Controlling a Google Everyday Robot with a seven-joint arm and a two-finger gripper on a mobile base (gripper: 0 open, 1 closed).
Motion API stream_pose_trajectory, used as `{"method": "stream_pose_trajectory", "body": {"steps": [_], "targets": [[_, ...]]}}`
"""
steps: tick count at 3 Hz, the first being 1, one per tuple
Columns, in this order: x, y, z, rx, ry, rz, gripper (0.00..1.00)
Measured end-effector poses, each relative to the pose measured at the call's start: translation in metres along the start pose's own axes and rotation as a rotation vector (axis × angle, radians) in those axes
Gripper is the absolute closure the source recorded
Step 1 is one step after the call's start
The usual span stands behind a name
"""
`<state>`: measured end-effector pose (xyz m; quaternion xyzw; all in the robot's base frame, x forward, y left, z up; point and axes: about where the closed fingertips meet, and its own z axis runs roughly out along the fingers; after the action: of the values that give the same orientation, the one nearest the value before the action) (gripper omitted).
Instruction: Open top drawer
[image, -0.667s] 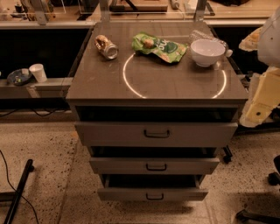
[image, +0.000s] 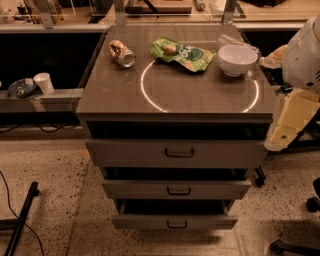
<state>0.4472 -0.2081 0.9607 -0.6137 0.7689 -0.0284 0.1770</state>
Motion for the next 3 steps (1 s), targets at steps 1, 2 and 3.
{"method": "stream_pose_trajectory", "body": {"steps": [1, 2, 3], "targets": [[-0.007, 0.017, 0.037, 0.002, -0.03, -0.069, 0.0], [-0.004, 0.047, 0.108, -0.033, -0.077, -0.121, 0.0], [-0.002, 0.072, 0.165, -0.059, -0.137, -0.195, 0.0]]}}
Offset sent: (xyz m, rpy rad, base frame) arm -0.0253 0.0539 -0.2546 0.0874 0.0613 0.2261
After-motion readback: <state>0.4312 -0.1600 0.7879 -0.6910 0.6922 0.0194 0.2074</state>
